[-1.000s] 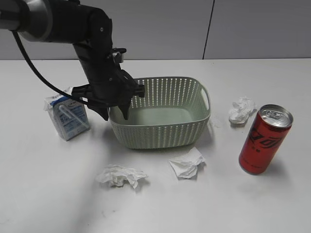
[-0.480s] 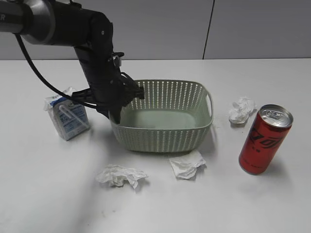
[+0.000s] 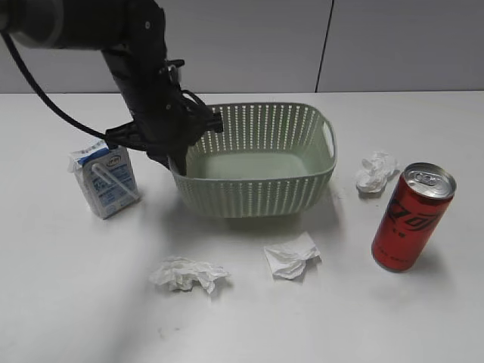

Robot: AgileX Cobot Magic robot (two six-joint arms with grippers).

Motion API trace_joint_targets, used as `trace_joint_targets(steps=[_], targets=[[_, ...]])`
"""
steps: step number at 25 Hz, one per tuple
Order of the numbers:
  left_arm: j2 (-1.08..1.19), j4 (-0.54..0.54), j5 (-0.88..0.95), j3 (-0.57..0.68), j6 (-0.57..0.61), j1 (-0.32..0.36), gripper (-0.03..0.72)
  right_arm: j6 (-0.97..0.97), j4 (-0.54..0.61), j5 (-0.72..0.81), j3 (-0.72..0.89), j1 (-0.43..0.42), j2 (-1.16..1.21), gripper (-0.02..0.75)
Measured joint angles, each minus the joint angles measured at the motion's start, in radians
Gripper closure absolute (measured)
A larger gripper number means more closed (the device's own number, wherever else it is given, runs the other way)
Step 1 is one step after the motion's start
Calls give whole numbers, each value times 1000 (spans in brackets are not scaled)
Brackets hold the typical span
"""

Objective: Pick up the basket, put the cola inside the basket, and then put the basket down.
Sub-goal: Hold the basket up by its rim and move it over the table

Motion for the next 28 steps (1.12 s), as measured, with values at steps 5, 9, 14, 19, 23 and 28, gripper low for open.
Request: trace_joint_targets(steps=[5,9,14,19,23,28], targets=[[-47,-53,53,0,-15,31,685,0,-2,0,0,0,0,148],[-61,-58,161,0,-13,33,685,12,-3,0,-31,0,23,149],[-65,-48,250,0,48,33,685,42,10,76,-149,0,250,149],[-69,-24,254,0,60,32,685,45,111,127,-326,0,546,152],[-69,-21,254,0,63,32,685,45,185,130,-431,3,752,153],[-69,-17,252,0,66,32,685,48,199,137,-560,100,1008,154]])
